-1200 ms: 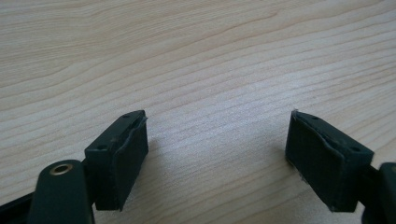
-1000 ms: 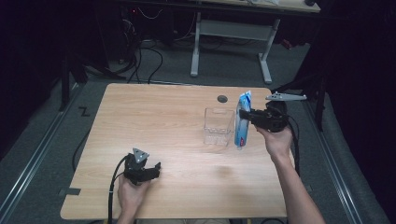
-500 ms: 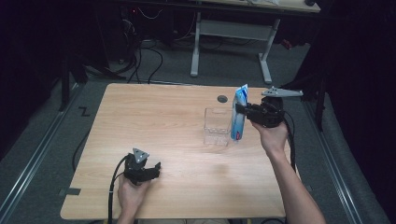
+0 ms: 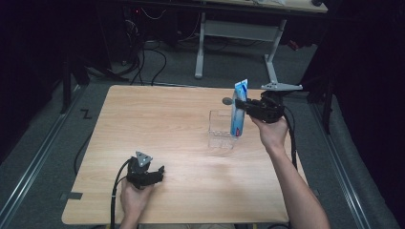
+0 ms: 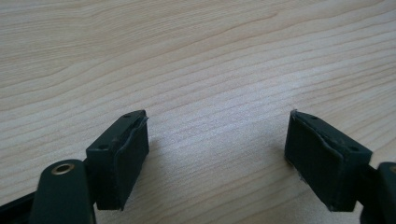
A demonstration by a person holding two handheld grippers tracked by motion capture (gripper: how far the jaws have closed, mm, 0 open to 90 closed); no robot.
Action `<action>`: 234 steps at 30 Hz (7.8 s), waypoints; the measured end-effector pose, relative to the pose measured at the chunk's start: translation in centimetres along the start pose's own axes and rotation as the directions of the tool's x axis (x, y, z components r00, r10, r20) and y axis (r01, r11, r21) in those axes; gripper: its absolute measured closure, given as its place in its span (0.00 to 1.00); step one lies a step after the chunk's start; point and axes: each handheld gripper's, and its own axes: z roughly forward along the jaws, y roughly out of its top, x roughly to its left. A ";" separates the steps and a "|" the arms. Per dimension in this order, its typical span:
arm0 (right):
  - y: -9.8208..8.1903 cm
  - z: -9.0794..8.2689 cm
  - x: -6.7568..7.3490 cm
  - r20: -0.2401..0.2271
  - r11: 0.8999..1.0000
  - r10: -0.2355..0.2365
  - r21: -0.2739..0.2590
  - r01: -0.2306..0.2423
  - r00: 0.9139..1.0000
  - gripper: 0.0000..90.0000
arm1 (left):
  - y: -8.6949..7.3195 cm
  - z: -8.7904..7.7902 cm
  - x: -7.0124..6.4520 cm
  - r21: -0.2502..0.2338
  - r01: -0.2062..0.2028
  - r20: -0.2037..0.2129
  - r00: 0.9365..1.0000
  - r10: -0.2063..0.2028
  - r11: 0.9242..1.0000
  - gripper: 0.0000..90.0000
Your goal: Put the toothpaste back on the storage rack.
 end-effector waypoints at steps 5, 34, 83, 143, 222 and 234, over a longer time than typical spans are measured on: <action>0.5 0.5 0.4 0.004 1.000 -0.009 0.002 0.009 1.000 0.82 | 0.0 0.0 0.0 0.000 0.000 0.001 1.000 0.000 1.000 0.25; -0.1 4.5 -1.2 0.097 0.999 0.003 0.047 -0.008 0.995 0.81 | 0.0 0.0 0.0 0.000 -0.002 0.001 1.000 0.002 1.000 0.25; -4.2 7.2 -2.5 0.110 0.988 0.046 0.139 -0.062 0.993 0.80 | 0.0 0.0 0.0 -0.002 -0.001 0.001 1.000 0.001 1.000 0.25; -4.8 6.8 -2.8 0.265 0.986 0.011 0.158 -0.055 0.964 0.54 | 0.0 0.0 0.0 -0.001 -0.002 0.001 1.000 0.002 1.000 0.25; -6.0 -4.5 -1.3 0.161 1.000 0.026 0.009 -0.027 0.987 0.53 | 0.0 0.0 0.0 -0.002 0.000 0.001 1.000 0.000 1.000 0.25; -7.5 -5.4 -1.5 0.156 0.999 0.048 0.000 -0.049 0.987 0.53 | 0.0 0.0 0.0 -0.002 0.000 0.001 1.000 0.000 1.000 0.25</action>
